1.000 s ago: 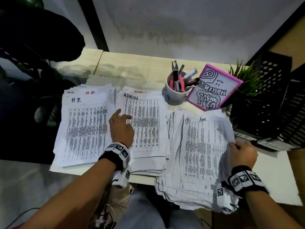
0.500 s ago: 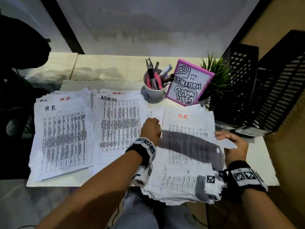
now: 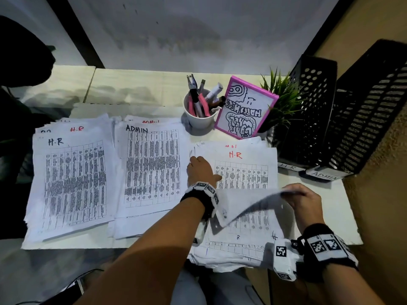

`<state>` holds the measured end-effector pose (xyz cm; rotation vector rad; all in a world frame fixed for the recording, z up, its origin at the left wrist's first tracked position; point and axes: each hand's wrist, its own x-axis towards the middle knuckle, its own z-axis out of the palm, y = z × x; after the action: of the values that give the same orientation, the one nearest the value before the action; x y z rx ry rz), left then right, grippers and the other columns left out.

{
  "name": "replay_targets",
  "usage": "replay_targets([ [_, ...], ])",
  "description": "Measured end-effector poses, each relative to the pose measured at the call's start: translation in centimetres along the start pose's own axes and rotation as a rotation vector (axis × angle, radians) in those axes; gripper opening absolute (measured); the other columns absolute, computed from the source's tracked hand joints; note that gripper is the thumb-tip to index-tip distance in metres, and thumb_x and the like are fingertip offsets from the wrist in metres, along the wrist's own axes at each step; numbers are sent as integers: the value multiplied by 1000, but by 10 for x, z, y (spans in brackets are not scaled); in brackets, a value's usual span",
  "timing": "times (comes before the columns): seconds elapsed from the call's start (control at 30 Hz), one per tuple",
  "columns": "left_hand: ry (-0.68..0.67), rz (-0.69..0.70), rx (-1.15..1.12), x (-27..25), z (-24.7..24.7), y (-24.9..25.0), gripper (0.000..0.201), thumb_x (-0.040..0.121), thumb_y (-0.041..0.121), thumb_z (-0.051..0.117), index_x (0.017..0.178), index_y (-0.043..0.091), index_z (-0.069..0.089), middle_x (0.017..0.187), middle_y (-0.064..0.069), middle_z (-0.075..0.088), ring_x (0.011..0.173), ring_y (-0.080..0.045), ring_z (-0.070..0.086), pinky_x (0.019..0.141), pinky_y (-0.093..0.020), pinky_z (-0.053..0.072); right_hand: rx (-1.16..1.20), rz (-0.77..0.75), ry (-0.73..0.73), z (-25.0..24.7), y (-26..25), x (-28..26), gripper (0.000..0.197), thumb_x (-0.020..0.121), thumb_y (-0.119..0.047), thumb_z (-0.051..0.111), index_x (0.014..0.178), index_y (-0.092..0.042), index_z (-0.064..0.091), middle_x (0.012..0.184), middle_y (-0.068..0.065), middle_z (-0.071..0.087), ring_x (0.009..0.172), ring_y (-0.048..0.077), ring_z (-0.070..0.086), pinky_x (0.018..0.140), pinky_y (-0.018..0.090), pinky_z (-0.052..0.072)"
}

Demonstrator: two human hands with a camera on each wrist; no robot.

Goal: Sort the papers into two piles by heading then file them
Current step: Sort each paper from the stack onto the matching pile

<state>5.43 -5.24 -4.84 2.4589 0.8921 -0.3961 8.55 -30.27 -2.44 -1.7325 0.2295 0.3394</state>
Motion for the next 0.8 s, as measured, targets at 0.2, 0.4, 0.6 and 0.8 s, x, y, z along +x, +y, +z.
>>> replay_targets([
  [0.2, -31, -64, -36, 2, -4, 3, 56, 87, 25, 66, 126, -4, 38, 130, -18, 43, 119, -30, 50, 97, -35, 44, 105, 23, 79, 6, -8, 8, 12, 83, 0, 66, 88, -10, 70, 79, 0, 74, 71, 11, 66, 69, 20, 54],
  [0.4, -68, -146, -210, 3, -8, 1, 70, 77, 19, 77, 129, -3, 34, 129, -21, 49, 119, -36, 52, 93, -41, 46, 178, 57, 100, 15, -16, 11, 22, 85, 7, 60, 107, 6, 63, 72, -3, 73, 65, 6, 67, 70, 16, 53],
  [0.6, 35, -37, -398, 6, -7, -13, 10, 86, 11, 60, 83, 3, 58, 84, -15, 61, 88, -38, 63, 68, -38, 49, 159, 82, 71, 15, -20, 9, 21, 83, 13, 56, 96, 0, 66, 67, -4, 72, 58, 7, 66, 58, 18, 55],
  [0.8, 137, 293, -788, -14, -7, -19, 14, 90, 17, 49, 81, 14, 60, 87, -11, 59, 83, -28, 56, 73, -38, 44, 121, 122, 74, -1, -14, 15, 52, 78, 20, 46, 50, -18, 69, 48, -15, 62, 46, -4, 58, 46, 10, 46],
])
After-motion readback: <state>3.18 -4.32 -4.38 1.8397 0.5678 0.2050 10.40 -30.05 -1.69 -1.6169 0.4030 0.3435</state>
